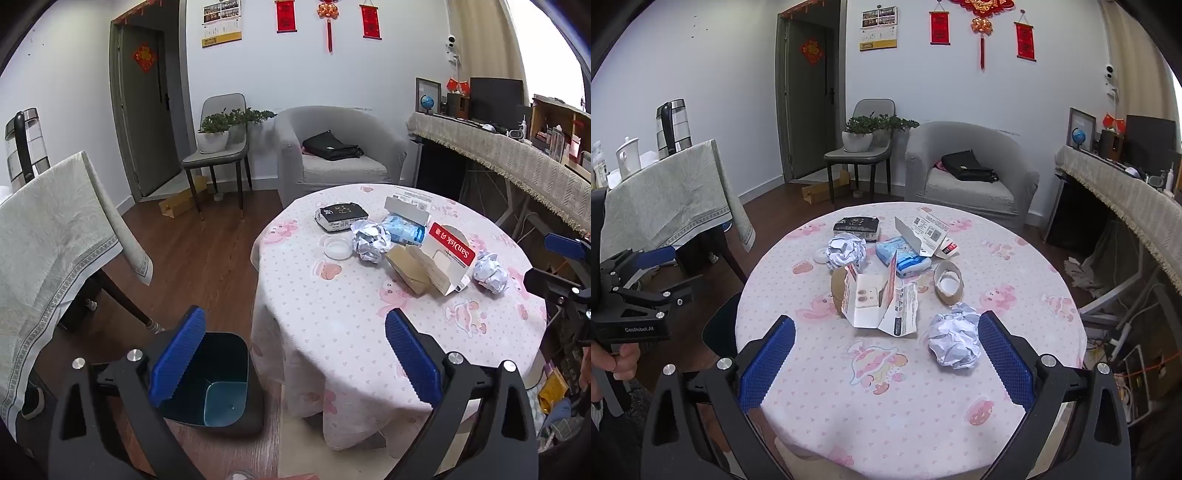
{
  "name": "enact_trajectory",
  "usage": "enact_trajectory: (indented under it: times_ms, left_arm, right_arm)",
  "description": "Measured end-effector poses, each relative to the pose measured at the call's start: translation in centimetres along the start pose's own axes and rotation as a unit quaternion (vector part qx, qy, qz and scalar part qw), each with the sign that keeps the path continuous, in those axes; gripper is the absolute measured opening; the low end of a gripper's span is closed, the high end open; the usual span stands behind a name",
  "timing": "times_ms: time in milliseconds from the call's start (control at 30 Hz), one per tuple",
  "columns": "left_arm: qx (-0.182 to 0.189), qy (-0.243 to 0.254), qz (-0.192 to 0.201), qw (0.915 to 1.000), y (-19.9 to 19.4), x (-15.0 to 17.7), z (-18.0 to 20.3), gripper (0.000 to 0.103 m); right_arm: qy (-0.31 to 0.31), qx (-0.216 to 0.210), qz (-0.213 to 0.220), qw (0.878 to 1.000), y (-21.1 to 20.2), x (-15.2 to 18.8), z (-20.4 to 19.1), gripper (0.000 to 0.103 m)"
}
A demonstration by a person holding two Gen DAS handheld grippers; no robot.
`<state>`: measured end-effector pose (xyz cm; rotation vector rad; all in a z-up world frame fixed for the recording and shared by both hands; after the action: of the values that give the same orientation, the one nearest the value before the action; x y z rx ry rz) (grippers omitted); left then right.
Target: Collect trash
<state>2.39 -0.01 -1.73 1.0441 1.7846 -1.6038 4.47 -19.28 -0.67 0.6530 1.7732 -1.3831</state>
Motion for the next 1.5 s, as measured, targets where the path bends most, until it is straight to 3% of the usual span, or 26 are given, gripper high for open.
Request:
enact_trajectory:
  times_ms: [1500]
  left_arm:
    - [-0.001, 0.007, -0.004, 1.0, -0.1, 0.1, 0.5, 0.099]
  right_arm:
    - [0.002, -0.004, -0.001, 1.0, 0.1, 0.0, 0.0, 0.1]
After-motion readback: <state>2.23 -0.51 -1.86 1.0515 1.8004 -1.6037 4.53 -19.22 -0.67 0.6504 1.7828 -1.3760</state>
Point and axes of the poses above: each gripper's, at about its wrist camera, not at the fingertips, and y roughly the way its jaws point, z to its right, x to its underside, the point moved 3 cm from there along y, roughly the way its jaws point, and after that the axes turned 9 degrees about y, right-handed, at the moved point
